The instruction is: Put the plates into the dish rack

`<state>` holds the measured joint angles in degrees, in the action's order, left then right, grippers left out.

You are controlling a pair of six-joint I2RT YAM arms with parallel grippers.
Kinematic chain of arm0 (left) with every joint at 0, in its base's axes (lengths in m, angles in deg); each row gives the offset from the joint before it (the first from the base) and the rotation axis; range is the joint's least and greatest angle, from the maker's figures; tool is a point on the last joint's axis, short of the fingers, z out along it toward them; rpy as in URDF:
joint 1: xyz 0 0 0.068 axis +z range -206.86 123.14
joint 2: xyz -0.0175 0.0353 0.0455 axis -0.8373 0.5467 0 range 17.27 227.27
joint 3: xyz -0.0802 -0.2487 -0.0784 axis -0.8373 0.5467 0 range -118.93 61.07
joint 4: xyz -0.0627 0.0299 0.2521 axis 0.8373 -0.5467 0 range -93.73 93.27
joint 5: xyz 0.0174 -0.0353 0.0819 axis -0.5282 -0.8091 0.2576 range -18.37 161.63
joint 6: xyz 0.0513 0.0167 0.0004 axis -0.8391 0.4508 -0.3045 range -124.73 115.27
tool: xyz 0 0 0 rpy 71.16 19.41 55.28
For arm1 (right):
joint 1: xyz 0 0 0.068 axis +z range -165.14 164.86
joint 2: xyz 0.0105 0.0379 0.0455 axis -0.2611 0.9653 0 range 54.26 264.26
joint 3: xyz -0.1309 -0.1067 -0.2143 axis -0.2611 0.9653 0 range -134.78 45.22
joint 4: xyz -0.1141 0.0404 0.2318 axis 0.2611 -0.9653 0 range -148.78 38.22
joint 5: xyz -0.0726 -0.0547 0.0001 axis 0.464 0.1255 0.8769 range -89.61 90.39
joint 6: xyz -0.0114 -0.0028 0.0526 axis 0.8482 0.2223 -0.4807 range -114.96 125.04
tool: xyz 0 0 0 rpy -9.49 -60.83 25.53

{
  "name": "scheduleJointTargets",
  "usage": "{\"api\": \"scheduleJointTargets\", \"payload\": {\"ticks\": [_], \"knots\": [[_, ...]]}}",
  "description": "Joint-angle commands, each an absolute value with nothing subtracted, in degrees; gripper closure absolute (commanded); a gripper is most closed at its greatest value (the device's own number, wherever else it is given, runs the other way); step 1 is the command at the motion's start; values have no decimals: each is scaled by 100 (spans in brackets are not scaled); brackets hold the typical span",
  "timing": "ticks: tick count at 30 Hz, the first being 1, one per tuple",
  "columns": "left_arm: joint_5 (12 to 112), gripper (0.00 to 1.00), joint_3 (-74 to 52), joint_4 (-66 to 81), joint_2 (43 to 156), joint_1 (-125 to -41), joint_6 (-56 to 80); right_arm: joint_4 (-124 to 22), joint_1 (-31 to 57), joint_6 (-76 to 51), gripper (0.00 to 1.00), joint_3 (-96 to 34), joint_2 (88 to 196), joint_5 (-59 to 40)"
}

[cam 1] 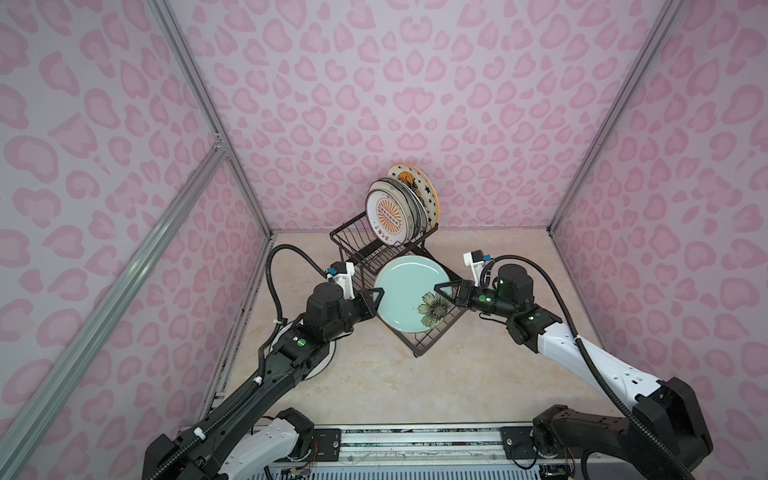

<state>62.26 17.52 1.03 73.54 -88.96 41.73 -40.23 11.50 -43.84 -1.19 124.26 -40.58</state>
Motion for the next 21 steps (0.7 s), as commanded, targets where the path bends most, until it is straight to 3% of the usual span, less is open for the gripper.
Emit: {"api": "scheduleJointTargets", "payload": {"ticks": [1,6,13,21], "knots": [[5922,56,1552,-341,7178,-8806,3858,-3984,1119,-3859,100,-413,12226,-4451],[6434,45,1545,-1294,6235,-8348,3676,-4996,1070,-3202,100,-1184,11932,-3993],[7105,43,1420,-1954,5558,-8191,3664,-5342,1178,-2624,100,-2462,12230,-3148],[7645,44,1482,-2543,5271,-8185,3629,-5432,1678,-1809,100,-4216,13518,-2166]]}}
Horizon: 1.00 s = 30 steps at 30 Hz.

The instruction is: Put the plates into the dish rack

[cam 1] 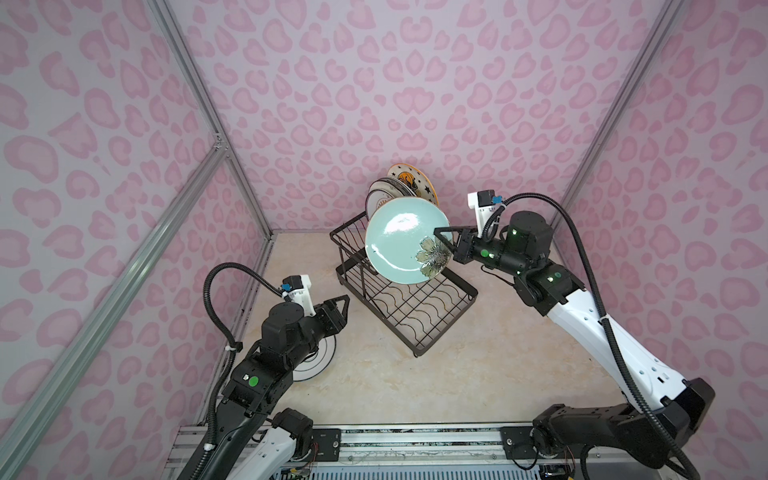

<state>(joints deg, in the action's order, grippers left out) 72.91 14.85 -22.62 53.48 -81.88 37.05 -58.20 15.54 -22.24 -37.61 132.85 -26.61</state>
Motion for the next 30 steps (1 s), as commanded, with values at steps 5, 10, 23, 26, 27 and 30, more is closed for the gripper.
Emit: {"api": "scheduleJointTargets", "payload": {"ticks": [5,10,23,26,27,30], "knots": [[7846,44,1540,-2797,5110,-8182,3663,-5731,2039,-1157,100,-5470,14462,-1344],[7830,44,1707,-2767,5057,-8182,3792,-5922,2415,-452,100,-6460,15258,-346],[7567,44,2091,-2460,5148,-8184,3954,-5836,2999,1647,100,-8483,17178,1463],[7612,44,2092,-2472,5156,-8182,3930,-5750,3086,2089,100,-8697,17429,1786],[7635,44,2088,-2476,5163,-8182,3913,-5688,3121,2208,100,-8730,17495,1895],[7673,44,2069,-2478,5215,-8182,3884,-5484,3227,2605,100,-8719,17594,2229]]}}
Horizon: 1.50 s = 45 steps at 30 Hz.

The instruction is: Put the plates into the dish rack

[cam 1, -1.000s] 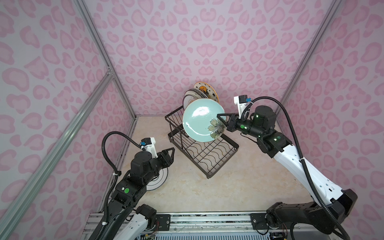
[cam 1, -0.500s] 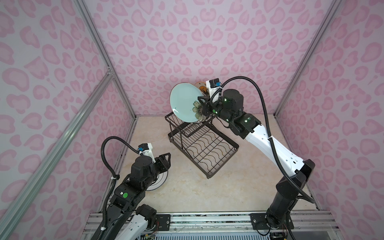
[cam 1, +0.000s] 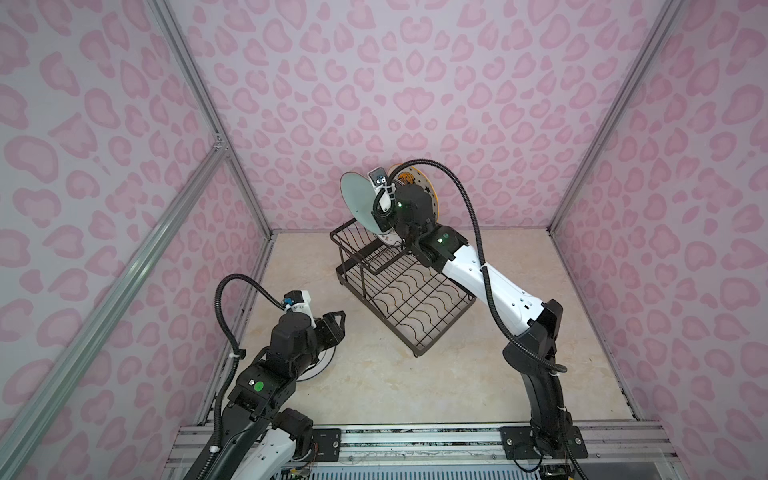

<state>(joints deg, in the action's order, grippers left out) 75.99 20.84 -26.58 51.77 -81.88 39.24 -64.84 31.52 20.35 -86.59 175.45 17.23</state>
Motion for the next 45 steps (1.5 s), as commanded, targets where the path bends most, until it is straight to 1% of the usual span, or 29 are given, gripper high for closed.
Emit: {"api": "scheduleJointTargets", "payload": {"ticks": [1,16,26,45], "knots": [[7679,45,2062,-2477,5240,-8185,3882,-5426,3245,2680,100,-8705,17607,2298],[7603,45,2025,-2353,5395,-8182,3886,-4950,3269,2965,100,-8125,17333,2527],[7588,45,2041,-2380,5327,-8182,3910,-4906,3268,2662,100,-7637,16996,2283],[7611,45,2030,-2458,5231,-8187,3918,-5033,3283,2536,100,-7655,17071,2228]]}}
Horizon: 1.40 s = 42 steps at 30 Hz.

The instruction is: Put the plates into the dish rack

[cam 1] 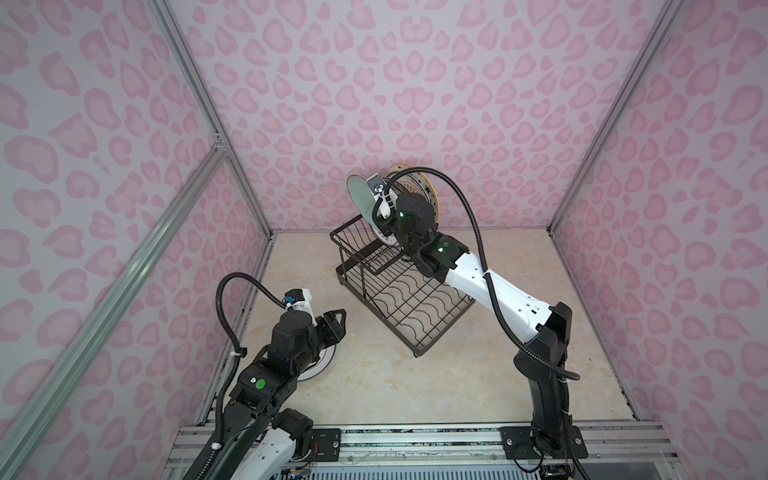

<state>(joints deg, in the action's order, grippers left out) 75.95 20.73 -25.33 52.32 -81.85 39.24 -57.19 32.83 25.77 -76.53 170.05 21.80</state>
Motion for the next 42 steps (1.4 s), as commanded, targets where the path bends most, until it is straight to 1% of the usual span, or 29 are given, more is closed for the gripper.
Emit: {"api": "scheduleJointTargets", "payload": {"ticks": [1,10,19,33,38,42], "knots": [[7611,45,2029,-2461,5226,-8182,3922,-5037,3281,2535,100,-7651,17085,2222],[7638,45,2029,-2506,5210,-8188,3897,-5060,3283,2491,100,-7593,17153,2294],[7647,45,2043,-2507,5197,-8182,3905,-4971,3257,2460,100,-7184,16980,2342],[7699,45,2012,-2571,5190,-8187,3898,-5504,2990,1837,100,-7126,16932,1993],[7782,44,2014,-2667,5174,-8187,3930,-5531,2893,1677,83,-7008,16824,1877],[7873,44,2003,-2786,5164,-8182,3976,-5492,2883,1633,74,-6876,16643,1843]]}}
